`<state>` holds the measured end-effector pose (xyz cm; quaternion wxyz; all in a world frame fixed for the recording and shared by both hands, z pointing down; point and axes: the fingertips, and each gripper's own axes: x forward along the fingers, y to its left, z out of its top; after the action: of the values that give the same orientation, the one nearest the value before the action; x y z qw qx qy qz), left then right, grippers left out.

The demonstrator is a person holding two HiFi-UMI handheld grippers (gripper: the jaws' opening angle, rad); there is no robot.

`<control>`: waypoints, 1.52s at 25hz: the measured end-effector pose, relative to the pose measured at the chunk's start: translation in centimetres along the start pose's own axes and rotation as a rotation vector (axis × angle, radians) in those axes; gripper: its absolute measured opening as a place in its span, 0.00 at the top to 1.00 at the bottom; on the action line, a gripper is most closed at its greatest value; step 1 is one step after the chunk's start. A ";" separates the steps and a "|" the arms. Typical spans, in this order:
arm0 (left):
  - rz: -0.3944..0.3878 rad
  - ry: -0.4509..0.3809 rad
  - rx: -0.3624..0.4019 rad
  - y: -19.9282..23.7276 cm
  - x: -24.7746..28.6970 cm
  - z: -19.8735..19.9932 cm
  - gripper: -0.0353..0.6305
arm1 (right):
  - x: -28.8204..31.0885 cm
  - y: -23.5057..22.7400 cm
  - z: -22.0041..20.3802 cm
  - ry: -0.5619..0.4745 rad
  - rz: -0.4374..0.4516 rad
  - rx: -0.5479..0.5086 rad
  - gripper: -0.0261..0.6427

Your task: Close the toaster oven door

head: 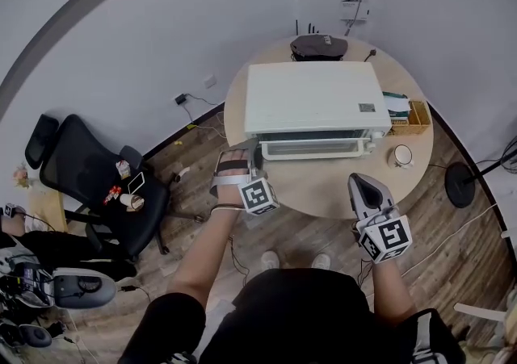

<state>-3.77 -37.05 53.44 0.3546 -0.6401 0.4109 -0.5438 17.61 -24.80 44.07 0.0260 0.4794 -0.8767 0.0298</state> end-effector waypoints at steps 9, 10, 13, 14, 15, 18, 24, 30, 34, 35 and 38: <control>0.053 -0.006 -0.019 0.7 -0.5 0.1 0.65 | 0.1 -0.1 0.2 -0.008 -0.002 0.005 0.97; 0.065 -0.008 -0.028 0.9 -0.8 0.1 0.64 | 0.1 0.0 0.2 -0.007 0.001 0.004 0.97; 0.066 -0.024 -0.115 1.3 -2.0 0.2 0.64 | 0.0 0.3 0.0 -0.002 0.002 0.004 0.97; 0.060 -0.034 -0.162 1.4 -2.4 0.2 0.64 | 0.0 0.3 -0.1 -0.001 0.002 0.004 0.97; 0.053 -0.046 -0.211 1.5 -2.9 0.3 0.64 | 0.1 0.4 0.0 -0.002 0.002 0.003 0.97; 0.046 -0.086 -0.330 2.0 -4.5 0.8 0.65 | 0.1 0.4 0.1 -0.009 -0.009 0.004 0.97; 0.020 -0.234 -0.703 3.1 -8.1 2.3 0.85 | 0.2 0.7 0.4 -0.012 -0.001 -0.012 0.97; -0.087 -0.424 -1.158 4.3 -11.4 3.0 0.94 | 0.2 1.1 0.5 -0.003 -0.009 -0.041 0.97; -0.123 -0.467 -1.200 3.8 -12.5 3.8 0.94 | 0.2 0.7 0.5 0.030 -0.061 -0.117 0.97; -0.128 -0.481 -1.200 3.8 -12.8 4.1 0.94 | 0.1 0.7 0.7 0.031 -0.069 -0.121 0.97; -0.104 -0.521 -1.200 4.3 -13.7 4.3 0.94 | 0.2 0.7 0.9 0.035 -0.084 -0.131 0.97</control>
<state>-1.08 -26.27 43.39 -0.0029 -0.8566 0.5120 -0.0639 16.94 -24.66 43.12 0.0737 0.5124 -0.8554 -0.0206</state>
